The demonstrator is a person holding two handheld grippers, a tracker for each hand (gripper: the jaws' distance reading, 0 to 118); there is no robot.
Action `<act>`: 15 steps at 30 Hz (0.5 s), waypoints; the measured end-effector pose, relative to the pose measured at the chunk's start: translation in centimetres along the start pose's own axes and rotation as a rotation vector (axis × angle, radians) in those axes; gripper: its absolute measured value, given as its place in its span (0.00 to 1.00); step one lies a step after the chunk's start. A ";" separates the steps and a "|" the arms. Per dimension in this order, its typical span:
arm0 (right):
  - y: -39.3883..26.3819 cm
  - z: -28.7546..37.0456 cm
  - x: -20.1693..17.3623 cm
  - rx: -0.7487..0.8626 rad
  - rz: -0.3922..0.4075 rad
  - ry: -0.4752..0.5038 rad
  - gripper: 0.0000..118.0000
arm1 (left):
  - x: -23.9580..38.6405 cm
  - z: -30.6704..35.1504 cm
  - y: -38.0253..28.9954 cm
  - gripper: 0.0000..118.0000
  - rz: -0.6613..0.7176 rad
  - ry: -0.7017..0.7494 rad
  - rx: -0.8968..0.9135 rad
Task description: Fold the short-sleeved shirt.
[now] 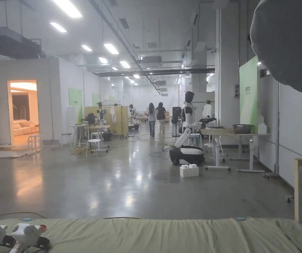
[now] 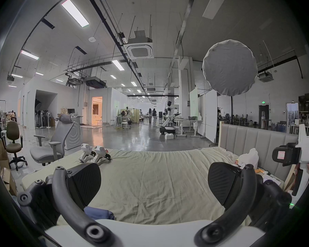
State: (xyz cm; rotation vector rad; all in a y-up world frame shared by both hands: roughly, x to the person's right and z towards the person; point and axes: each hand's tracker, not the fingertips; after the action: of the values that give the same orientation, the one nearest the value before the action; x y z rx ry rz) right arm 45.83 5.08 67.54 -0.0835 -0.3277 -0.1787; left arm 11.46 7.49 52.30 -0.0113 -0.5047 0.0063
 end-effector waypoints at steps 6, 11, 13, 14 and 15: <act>0.8 -0.1 -1.1 -0.164 -0.220 -0.137 0.97 | 0.1 0.0 0.4 1.00 0.023 -0.010 -0.009; 1.1 0.3 -1.8 -0.154 -0.251 -0.169 0.97 | 0.1 0.2 0.3 1.00 0.026 -0.026 0.000; 1.2 0.3 -1.8 -0.156 -0.233 -0.168 0.98 | 0.2 0.1 0.3 1.00 0.029 -0.033 -0.003; 1.2 0.3 -1.8 -0.146 -0.219 -0.161 0.98 | 0.2 0.2 0.3 1.00 0.029 -0.032 -0.001; 1.2 0.2 -1.8 -0.140 -0.205 -0.175 0.98 | 0.2 0.2 0.3 1.00 0.029 -0.030 0.000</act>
State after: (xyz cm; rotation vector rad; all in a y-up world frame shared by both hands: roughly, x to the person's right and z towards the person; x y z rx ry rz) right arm 44.28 6.62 67.08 -0.2050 -0.4989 -0.3988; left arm 11.59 7.83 52.55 -0.0189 -0.5348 0.0348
